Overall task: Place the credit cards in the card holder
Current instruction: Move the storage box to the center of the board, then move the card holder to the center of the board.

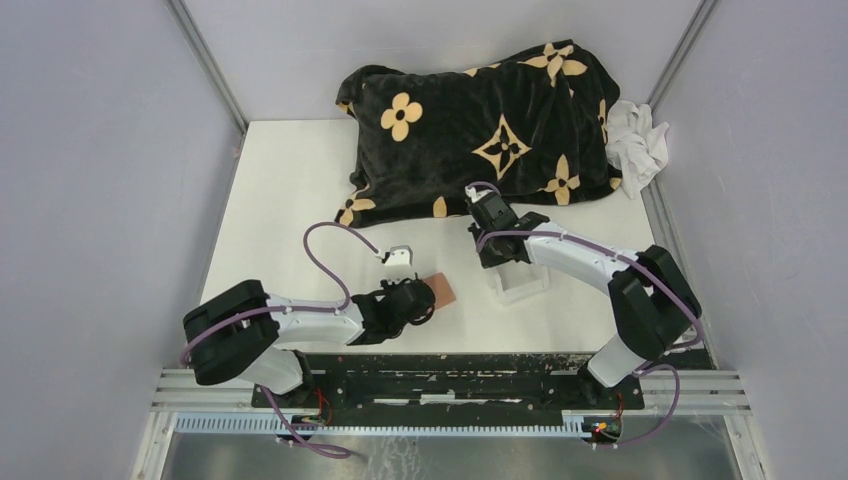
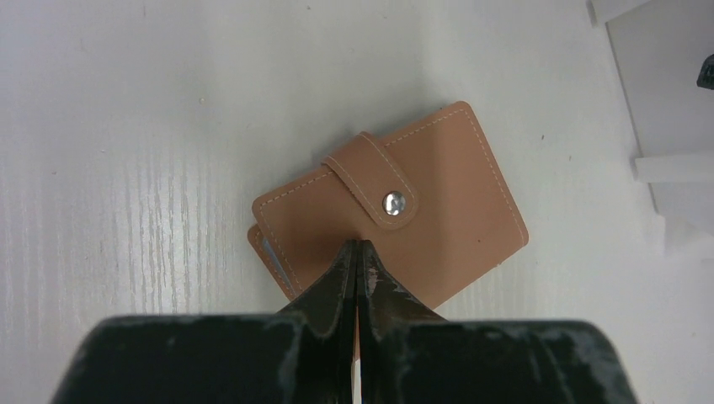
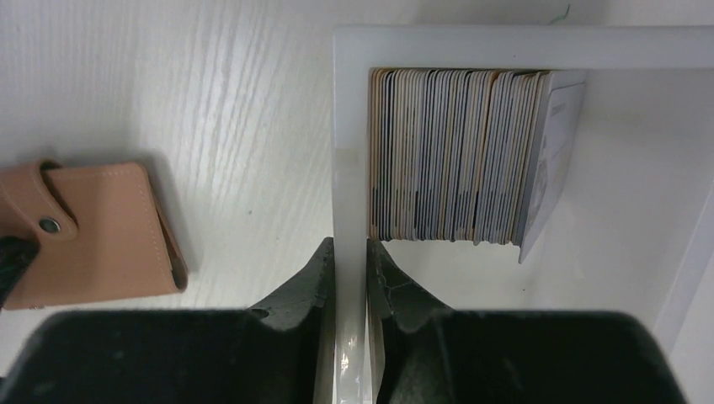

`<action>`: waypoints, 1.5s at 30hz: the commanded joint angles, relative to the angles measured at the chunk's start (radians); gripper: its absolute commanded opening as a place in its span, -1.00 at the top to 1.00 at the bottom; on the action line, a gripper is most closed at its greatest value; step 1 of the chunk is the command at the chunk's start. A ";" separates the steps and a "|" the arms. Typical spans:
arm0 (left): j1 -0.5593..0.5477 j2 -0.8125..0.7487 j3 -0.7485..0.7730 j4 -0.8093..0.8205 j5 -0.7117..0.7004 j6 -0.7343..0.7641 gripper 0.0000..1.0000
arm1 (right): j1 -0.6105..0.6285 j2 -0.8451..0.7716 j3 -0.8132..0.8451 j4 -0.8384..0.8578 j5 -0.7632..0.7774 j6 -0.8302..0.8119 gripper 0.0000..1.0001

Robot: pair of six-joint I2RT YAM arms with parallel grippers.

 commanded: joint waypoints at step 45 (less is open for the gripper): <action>0.025 -0.057 -0.210 0.125 -0.199 -0.462 0.94 | 0.240 -0.020 0.056 0.164 0.010 0.004 -0.15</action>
